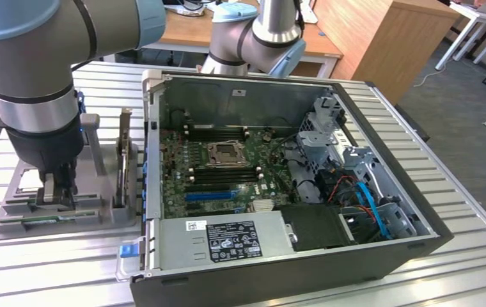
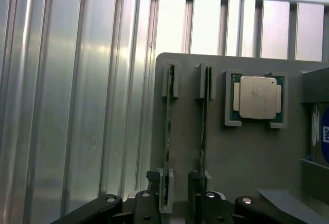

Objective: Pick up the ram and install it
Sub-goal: 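Pick up the ram and move it above insertion slot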

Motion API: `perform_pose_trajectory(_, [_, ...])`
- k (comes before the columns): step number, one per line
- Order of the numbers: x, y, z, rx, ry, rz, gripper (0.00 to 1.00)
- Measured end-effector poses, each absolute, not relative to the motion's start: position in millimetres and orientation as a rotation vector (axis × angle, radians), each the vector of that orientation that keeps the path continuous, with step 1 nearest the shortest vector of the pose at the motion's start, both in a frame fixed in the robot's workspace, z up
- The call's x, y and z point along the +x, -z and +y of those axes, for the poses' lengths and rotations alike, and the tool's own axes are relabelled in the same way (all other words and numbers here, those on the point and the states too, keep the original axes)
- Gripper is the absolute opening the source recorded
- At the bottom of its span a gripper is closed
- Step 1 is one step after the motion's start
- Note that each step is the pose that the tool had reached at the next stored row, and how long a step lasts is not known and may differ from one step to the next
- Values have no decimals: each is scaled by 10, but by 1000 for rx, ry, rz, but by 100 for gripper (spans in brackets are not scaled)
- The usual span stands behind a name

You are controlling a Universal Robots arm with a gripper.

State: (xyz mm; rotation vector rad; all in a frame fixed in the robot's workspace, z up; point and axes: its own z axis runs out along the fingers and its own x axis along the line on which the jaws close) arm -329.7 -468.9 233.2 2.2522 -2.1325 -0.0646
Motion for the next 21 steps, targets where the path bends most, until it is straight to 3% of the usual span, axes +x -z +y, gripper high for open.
perform_pose_trajectory(21, [-3300, -2330, -4754, 2252, 65, -2133, 36])
